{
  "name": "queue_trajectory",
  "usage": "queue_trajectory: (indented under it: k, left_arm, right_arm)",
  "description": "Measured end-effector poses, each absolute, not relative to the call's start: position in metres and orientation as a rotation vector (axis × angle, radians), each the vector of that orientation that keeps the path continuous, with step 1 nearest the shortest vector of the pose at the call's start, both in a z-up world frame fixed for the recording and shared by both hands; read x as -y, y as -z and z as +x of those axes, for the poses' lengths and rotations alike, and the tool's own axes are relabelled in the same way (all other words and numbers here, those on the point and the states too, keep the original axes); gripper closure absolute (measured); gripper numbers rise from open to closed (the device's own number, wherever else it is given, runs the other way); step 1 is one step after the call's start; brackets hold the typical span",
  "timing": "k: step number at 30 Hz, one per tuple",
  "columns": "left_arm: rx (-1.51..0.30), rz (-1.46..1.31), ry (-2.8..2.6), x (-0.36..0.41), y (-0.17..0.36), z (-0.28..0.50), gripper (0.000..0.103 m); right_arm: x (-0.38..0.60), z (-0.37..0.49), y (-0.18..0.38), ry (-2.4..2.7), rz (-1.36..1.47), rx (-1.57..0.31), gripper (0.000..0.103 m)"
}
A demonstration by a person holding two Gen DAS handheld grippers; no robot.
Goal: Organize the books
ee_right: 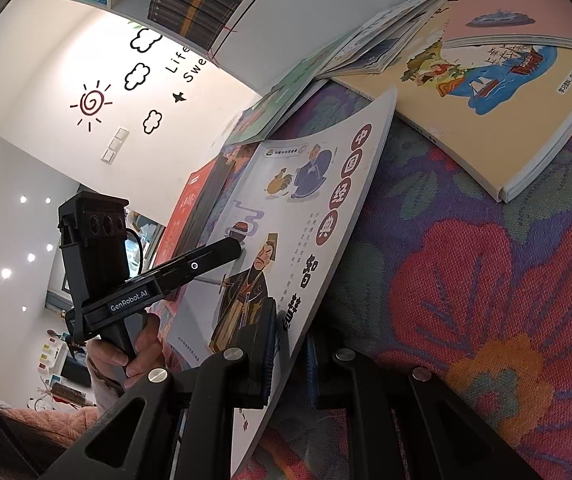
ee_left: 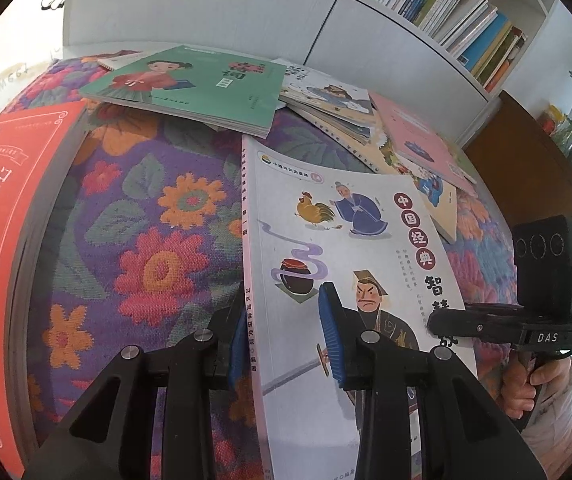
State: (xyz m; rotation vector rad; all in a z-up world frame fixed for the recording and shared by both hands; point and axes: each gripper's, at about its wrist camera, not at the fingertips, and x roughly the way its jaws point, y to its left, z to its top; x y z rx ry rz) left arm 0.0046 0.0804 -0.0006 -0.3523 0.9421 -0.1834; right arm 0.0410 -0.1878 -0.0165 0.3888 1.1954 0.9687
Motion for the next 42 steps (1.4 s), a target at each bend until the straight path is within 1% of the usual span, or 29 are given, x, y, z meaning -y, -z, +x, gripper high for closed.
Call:
queue_trajectory:
  k: [6,9,15,18,23,32,42]
  left_arm:
    - [-0.938,-0.365,0.203,-0.082,-0.001,0.003,0.073]
    - [-0.938,-0.364,0.205,-0.081,-0.002,0.003,0.073]
    - [-0.940,-0.437,0.241,-0.087,-0.004,0.003,0.073]
    - [-0.927,-0.442,0.246,-0.087,-0.008,0.002,0.073]
    - [-0.894,-0.478,0.300,-0.095,-0.020,-0.002,0.073]
    - [-0.832,-0.454,0.359,-0.099,-0.050,-0.013,0.073]
    - [-0.765,-0.428,0.342,-0.130,-0.084,-0.029,0.073]
  right_arm:
    - [0.183,0.041,0.013,-0.963,0.364,-1.182,0.092]
    - [0.178,0.039,0.008,-0.964,0.314,-1.158,0.090]
    - [0.172,0.039,0.000,-0.931,0.255,-1.149,0.089]
    - [0.167,0.037,-0.013,-0.912,0.214,-1.121,0.089]
    - [0.165,0.036,-0.033,-0.908,0.195,-1.095,0.089]
    - [0.161,0.026,-0.060,-0.900,0.146,-1.029,0.089]
    - [0.129,0.018,-0.091,-0.926,0.083,-0.974,0.089]
